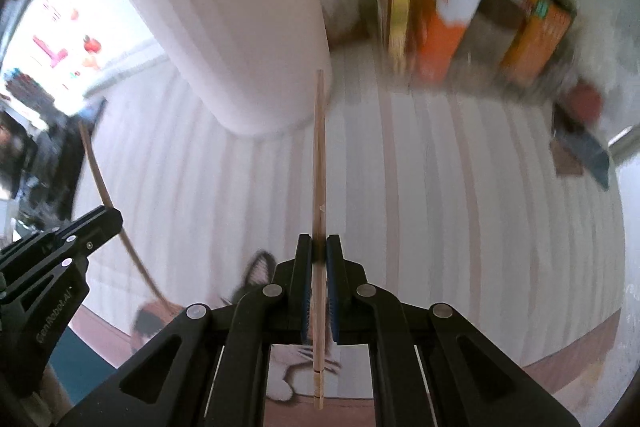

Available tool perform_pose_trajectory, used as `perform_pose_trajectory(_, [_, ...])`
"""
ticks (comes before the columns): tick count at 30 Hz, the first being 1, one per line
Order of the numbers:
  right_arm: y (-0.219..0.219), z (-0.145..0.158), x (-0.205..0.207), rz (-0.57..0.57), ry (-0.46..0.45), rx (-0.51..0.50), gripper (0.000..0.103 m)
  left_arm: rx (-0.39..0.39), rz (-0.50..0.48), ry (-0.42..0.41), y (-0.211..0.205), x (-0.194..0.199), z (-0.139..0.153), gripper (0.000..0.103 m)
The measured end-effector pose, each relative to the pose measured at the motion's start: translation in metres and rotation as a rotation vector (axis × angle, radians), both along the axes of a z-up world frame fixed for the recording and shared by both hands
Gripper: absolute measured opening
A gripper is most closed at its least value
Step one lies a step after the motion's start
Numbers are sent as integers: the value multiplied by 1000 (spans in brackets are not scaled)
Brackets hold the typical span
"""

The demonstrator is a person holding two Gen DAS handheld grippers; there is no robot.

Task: Organize utensils
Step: 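Lift both chopsticks with both grippers up over the cream holder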

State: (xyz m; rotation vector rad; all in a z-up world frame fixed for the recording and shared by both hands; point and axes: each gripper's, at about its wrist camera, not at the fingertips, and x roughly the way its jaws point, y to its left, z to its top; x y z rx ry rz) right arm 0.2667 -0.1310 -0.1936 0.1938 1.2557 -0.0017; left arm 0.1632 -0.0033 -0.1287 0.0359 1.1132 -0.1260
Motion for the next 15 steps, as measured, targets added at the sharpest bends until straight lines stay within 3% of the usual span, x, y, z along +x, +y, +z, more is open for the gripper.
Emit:
perform_pose_trajectory(3, [-2, 33, 7, -2, -81, 24, 7, -64, 7, -79, 1, 9, 43, 4])
perform_pose_trajectory(9, [-21, 129, 37, -37, -296, 105, 7, -199, 3, -227, 2, 48, 126, 4])
perform_pose_trajectory(15, [-44, 188, 92, -108, -473, 144, 7, -223, 31, -387, -3, 98, 171, 4])
